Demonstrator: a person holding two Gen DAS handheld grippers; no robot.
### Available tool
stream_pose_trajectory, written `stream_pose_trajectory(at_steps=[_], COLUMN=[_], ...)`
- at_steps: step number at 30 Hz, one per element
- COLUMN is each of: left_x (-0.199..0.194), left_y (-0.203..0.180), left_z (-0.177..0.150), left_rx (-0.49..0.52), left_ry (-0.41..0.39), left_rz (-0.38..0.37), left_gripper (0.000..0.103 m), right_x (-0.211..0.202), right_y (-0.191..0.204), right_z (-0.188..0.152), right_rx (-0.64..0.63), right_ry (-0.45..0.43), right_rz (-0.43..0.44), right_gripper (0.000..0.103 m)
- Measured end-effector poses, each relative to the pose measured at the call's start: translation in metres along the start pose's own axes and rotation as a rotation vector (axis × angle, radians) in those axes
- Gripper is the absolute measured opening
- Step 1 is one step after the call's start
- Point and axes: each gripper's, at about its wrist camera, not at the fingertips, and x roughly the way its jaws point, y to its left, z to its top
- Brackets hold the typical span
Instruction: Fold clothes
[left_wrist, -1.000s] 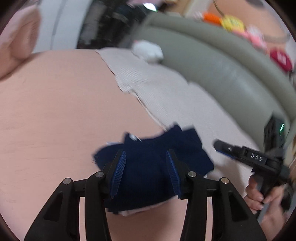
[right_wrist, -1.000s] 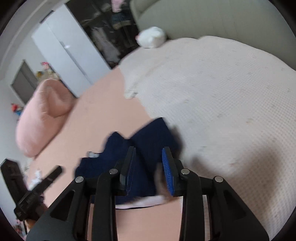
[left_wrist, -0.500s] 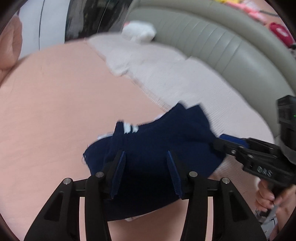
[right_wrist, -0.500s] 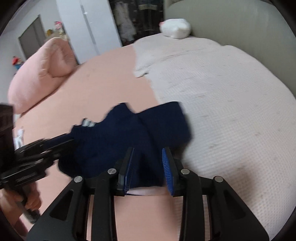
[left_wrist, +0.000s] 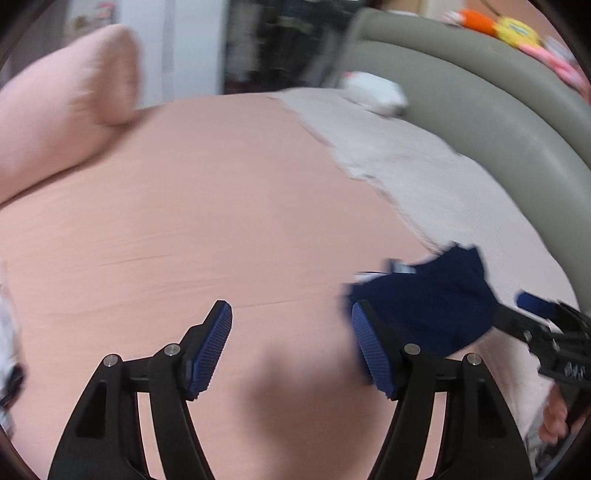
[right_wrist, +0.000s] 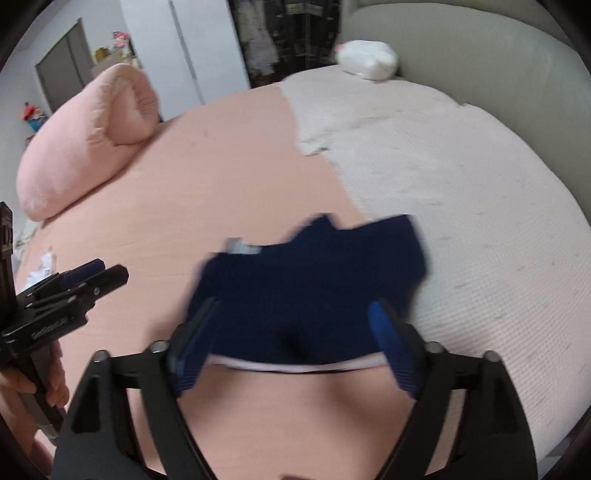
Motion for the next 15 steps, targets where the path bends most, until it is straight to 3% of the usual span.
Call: stream_pose_trajectory(at_steps=[4, 9, 15], left_x=[-0.042, -0.090, -0.156], left_y=[0.068, 0.120, 0.163], left_z=[-0.011, -0.044, -0.088], left_rx=[-0.114, -0.147, -0.179], left_ry=[-0.008, 0.000, -0.021], left_rz=[0.112, 0.185, 0.227], left_gripper=[0.075, 0.079, 0.079], right_x=[-0.016, -0.038, -0.096], right_y=[0.071, 0.153, 0.210], right_z=[-0.016, -0.039, -0.081], right_rx=[-0.060, -0.113, -0.191], right_ry=[0.026, 0.038, -0.012], right_rz=[-0.001, 0.025, 0.023], right_gripper=[0.087, 0.090, 0.090])
